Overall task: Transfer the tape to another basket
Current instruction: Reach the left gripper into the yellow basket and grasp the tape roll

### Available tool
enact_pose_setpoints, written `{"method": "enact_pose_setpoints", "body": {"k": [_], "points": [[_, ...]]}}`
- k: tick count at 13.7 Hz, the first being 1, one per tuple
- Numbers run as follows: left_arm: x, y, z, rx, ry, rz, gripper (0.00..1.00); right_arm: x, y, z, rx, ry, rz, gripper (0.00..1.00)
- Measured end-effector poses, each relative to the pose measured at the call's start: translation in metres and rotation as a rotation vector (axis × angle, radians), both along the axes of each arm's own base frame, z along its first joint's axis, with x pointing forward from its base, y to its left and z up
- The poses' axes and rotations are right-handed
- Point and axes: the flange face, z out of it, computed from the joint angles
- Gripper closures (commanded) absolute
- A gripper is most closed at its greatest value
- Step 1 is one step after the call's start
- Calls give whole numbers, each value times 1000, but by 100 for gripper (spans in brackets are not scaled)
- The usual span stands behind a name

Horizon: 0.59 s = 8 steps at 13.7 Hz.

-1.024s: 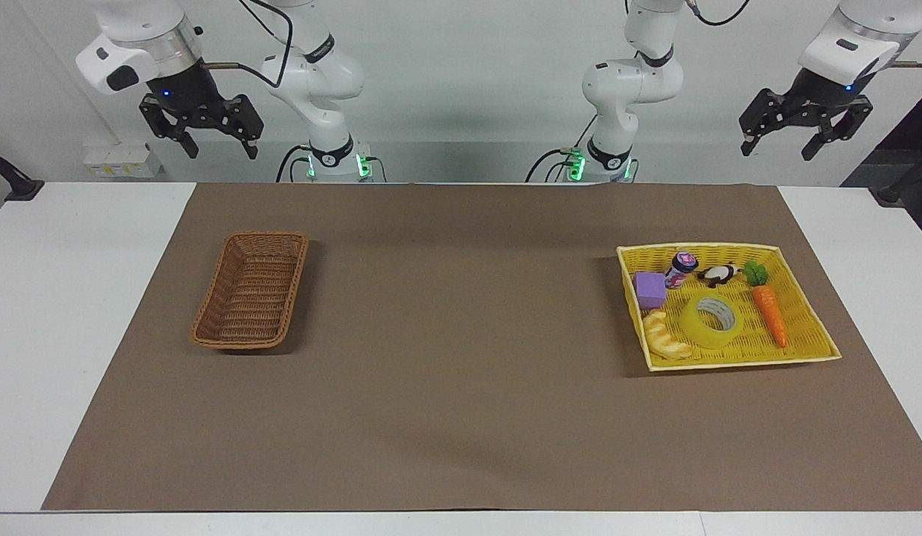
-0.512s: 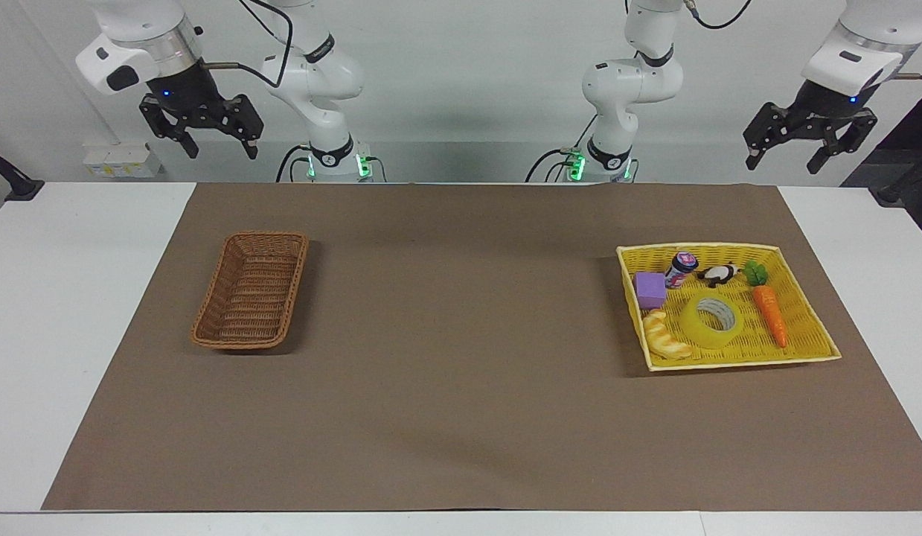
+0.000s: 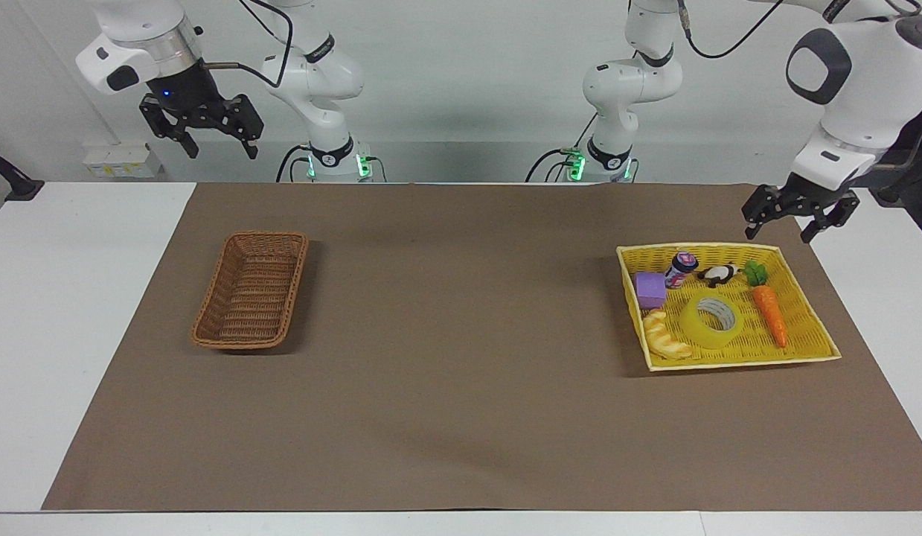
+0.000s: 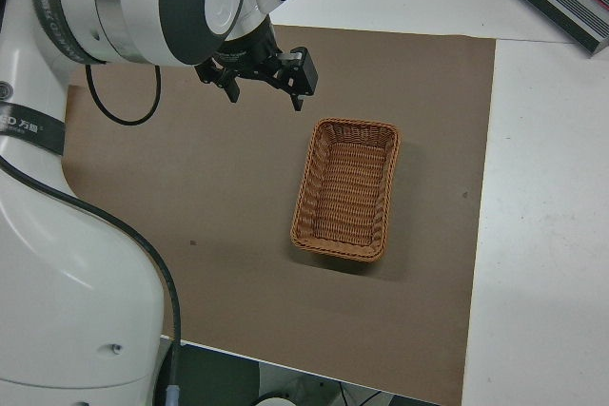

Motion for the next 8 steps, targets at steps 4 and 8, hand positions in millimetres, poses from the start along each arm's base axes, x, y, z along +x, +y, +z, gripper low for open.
{"method": "enact_pose_setpoints", "body": {"k": [4, 8], "points": [[18, 14, -73, -4, 20, 6, 0, 0, 0, 0, 0, 0, 0, 0], [35, 16, -148, -7, 17, 6, 0, 0, -1, 0, 0, 0, -3, 0]]}}
